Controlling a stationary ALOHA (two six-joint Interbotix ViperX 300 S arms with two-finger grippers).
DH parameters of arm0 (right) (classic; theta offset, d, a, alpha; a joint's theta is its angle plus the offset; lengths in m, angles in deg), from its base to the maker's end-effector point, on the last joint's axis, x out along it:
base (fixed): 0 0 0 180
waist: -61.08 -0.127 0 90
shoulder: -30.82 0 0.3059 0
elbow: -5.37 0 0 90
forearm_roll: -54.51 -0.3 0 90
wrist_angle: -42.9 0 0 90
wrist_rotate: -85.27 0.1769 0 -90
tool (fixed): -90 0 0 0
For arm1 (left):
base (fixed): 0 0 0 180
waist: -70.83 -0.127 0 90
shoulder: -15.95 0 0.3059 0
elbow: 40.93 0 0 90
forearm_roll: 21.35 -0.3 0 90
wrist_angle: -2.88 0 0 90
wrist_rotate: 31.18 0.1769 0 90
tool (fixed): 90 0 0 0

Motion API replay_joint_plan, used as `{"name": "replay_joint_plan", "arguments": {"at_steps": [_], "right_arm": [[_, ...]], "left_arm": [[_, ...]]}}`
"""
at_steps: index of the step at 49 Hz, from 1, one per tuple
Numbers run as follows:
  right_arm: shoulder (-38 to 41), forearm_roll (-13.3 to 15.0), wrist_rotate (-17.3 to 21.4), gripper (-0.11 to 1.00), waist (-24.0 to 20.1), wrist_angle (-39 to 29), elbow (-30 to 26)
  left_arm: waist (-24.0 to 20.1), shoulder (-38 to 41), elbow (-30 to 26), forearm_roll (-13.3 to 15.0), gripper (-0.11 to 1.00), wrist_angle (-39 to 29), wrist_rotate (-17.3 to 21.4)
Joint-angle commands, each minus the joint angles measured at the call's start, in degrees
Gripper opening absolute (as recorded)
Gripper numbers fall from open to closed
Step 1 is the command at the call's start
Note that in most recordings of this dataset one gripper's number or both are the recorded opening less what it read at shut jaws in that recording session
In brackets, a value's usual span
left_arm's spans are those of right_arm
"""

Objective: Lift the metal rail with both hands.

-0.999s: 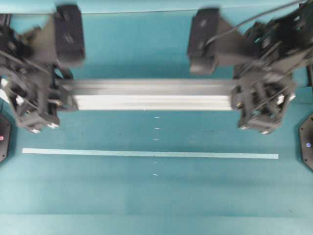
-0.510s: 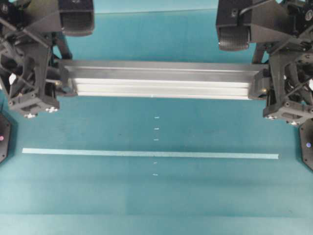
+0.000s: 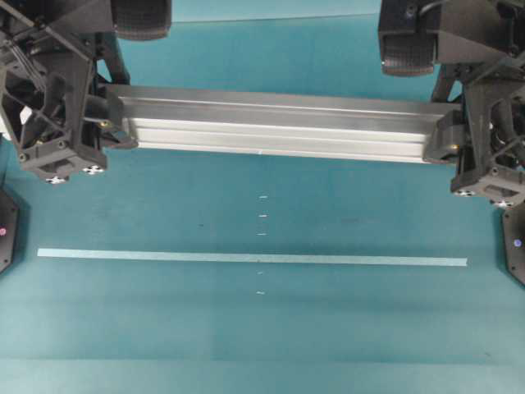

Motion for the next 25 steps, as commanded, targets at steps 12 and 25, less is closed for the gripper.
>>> {"name": "replay_joint_plan", "arguments": {"at_steps": [12, 25], "right_arm": [[0.1, 2.8, 2.3, 0.38, 0.4, 1.8, 4.4], [-1.0, 2.8, 2.0, 0.38, 0.7, 10.2, 17.7]], "left_arm": [[-1.8, -0.1, 4.3, -0.7, 0.35, 4.8, -1.4], [-1.8, -1.8, 15.6, -0.7, 0.35, 11.5, -1.4]]}}
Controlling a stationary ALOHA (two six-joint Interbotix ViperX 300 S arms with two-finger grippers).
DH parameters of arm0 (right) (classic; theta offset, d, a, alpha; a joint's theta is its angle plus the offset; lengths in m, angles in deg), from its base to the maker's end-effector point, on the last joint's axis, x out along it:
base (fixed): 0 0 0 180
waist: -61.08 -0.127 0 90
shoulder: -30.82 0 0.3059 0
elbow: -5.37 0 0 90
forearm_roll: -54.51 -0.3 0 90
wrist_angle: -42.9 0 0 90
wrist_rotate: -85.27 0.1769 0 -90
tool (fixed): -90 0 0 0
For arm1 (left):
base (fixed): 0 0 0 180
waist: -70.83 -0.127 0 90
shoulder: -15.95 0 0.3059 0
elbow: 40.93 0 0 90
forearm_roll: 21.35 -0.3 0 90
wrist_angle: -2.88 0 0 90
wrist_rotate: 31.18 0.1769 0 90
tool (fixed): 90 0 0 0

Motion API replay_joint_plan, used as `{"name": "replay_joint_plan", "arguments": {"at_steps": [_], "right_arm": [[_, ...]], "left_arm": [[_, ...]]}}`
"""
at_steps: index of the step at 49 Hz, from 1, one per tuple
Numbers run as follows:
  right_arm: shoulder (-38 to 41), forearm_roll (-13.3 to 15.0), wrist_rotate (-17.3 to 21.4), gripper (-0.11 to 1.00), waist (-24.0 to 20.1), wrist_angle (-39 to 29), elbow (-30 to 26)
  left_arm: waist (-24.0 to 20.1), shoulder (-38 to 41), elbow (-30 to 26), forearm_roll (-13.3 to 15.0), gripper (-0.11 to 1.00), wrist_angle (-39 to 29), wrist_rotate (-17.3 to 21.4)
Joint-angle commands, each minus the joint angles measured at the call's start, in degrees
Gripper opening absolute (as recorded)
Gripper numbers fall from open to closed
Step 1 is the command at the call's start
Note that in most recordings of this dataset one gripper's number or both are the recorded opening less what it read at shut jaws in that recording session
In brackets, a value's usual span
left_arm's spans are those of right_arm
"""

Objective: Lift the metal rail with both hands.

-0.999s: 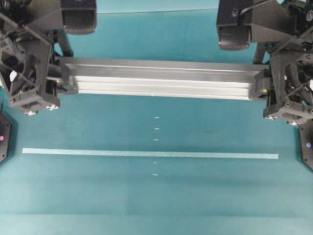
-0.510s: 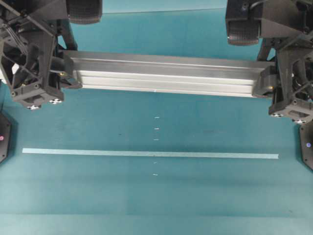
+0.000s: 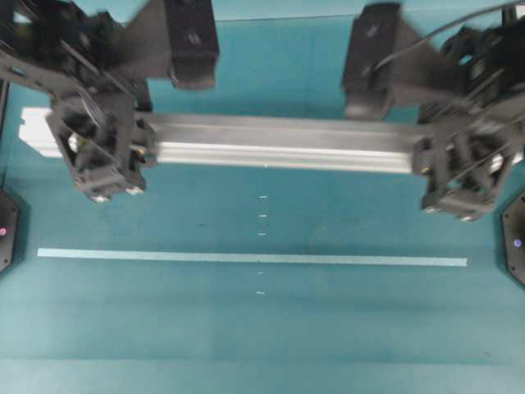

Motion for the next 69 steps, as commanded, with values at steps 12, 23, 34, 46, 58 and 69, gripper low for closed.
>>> {"name": "replay_joint_plan", "arguments": {"at_steps": [12, 23, 34, 46, 58, 69], "right_arm": [[-1.1, 0.1, 1.8, 0.38, 0.4, 11.2, 11.3], [-0.5, 0.2, 1.3, 0.38, 0.4, 17.8, 19.8], [-0.1, 0.1, 1.1, 0.38, 0.4, 25.0, 25.6], [1.8, 0.2, 0.1, 0.38, 0.3, 32.6, 30.8], [3.7, 0.3, -0.2, 0.38, 0.1, 38.1, 33.9], [5.5, 0.1, -0.1, 0.38, -1.0, 42.5, 36.0]], "left_arm": [[-0.4, -3.0, 14.9, -0.4, 0.35, 14.1, -2.2], [-0.2, -2.8, 22.0, -0.4, 0.35, 22.1, -2.7], [-0.3, -1.7, 26.1, -0.4, 0.35, 26.4, -2.9], [0.0, 0.4, 31.6, -0.4, 0.35, 35.9, -5.5], [0.4, 1.7, 35.3, -0.4, 0.35, 40.3, -8.4], [1.2, 2.5, 39.4, -0.4, 0.35, 45.4, -11.6]]}}
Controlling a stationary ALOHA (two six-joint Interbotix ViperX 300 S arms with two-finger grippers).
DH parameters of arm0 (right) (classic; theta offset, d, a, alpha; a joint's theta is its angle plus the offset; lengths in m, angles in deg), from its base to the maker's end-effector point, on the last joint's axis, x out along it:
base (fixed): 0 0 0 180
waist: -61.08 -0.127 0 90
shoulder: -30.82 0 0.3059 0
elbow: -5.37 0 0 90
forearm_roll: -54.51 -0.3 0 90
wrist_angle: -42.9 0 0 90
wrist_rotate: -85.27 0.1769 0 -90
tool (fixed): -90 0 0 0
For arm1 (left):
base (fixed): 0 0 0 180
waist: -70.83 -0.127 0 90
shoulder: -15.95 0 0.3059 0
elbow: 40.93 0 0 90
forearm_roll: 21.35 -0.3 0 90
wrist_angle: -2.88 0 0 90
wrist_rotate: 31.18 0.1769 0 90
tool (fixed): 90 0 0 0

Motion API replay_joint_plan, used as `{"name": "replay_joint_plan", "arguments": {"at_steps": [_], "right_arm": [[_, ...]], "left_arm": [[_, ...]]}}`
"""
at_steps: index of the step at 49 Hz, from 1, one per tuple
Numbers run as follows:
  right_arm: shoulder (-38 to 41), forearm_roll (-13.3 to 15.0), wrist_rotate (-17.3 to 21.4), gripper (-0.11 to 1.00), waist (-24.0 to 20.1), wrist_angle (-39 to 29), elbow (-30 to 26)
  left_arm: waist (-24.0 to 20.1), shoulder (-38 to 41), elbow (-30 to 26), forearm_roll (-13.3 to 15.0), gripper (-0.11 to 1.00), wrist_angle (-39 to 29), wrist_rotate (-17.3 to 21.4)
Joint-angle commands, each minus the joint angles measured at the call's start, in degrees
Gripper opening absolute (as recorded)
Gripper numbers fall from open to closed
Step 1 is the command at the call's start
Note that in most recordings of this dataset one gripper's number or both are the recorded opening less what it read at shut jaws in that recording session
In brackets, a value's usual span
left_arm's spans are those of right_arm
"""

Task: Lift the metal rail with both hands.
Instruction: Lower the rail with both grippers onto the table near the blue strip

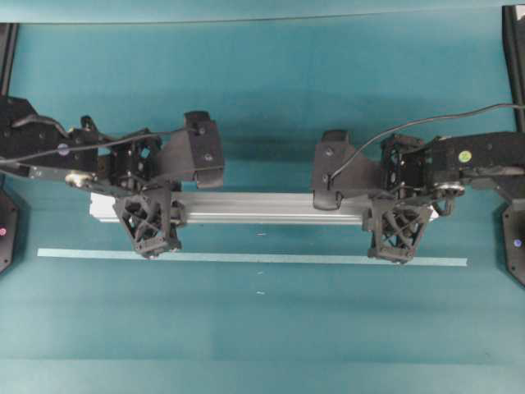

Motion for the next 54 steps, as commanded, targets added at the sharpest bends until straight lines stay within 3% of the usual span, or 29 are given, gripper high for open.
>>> {"name": "replay_joint_plan", "arguments": {"at_steps": [1, 29, 40, 54], "right_arm": [[0.7, -0.4, 1.0, 0.38, -0.6, 1.6, 0.2], [3.4, -1.6, 1.3, 0.38, -3.1, 7.3, 3.3], [4.3, -3.1, 1.6, 0.38, -4.4, 10.6, 5.3], [6.0, -3.7, 1.7, 0.38, -5.0, 13.3, 5.4]], "left_arm": [[-0.4, 0.1, 1.1, 0.3, 0.35, 2.5, -5.3], [1.8, 3.4, 5.1, 0.3, 0.35, 7.7, -5.5], [3.1, 4.8, 5.7, 0.3, 0.35, 11.2, -7.5], [2.9, 6.0, 6.2, 0.3, 0.35, 11.5, -7.4]]}}
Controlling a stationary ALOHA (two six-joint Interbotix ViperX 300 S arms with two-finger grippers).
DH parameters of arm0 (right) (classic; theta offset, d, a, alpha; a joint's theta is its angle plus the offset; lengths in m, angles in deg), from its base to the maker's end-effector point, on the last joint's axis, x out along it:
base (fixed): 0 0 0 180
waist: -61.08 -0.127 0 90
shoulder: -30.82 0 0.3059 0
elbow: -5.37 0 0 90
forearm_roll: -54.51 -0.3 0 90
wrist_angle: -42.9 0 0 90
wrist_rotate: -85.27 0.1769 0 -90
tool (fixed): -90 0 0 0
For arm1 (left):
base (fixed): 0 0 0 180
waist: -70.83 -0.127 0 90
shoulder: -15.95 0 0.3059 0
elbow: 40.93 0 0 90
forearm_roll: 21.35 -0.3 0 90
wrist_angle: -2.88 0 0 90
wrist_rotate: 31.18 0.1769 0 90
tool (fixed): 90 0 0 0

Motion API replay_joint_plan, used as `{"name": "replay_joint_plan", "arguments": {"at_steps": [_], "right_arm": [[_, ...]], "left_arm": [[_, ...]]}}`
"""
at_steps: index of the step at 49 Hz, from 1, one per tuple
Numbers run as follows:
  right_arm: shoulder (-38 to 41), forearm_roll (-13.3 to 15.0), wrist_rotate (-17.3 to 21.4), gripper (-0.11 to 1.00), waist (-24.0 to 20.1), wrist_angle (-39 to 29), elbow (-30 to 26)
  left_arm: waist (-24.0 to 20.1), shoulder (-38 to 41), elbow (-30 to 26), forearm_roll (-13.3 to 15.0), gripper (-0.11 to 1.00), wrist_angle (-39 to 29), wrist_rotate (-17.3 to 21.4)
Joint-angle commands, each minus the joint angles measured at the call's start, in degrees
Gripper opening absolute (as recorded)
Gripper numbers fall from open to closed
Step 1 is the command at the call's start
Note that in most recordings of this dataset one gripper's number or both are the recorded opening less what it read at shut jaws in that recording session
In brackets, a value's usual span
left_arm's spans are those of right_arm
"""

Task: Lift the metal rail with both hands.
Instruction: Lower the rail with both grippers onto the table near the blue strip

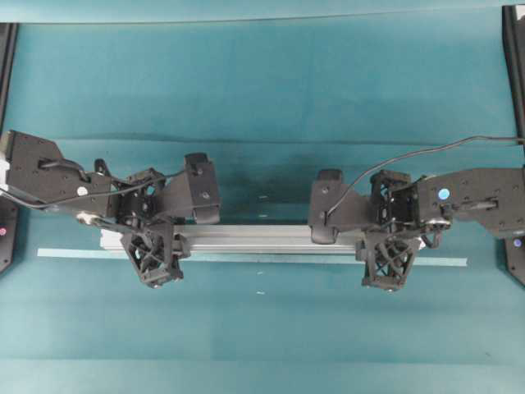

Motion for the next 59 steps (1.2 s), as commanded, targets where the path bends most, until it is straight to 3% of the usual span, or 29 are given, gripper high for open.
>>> {"name": "replay_joint_plan", "arguments": {"at_steps": [1, 59], "right_arm": [[0.2, -0.7, 1.1, 0.38, -0.6, 0.7, -0.4], [3.1, -0.7, 1.5, 0.38, -0.3, 5.1, 0.0]], "left_arm": [[-1.2, -0.4, -0.3, 0.3, 0.35, 0.0, -3.0], [-2.4, 1.4, 0.3, 0.3, 0.35, 5.5, -2.4]]}}
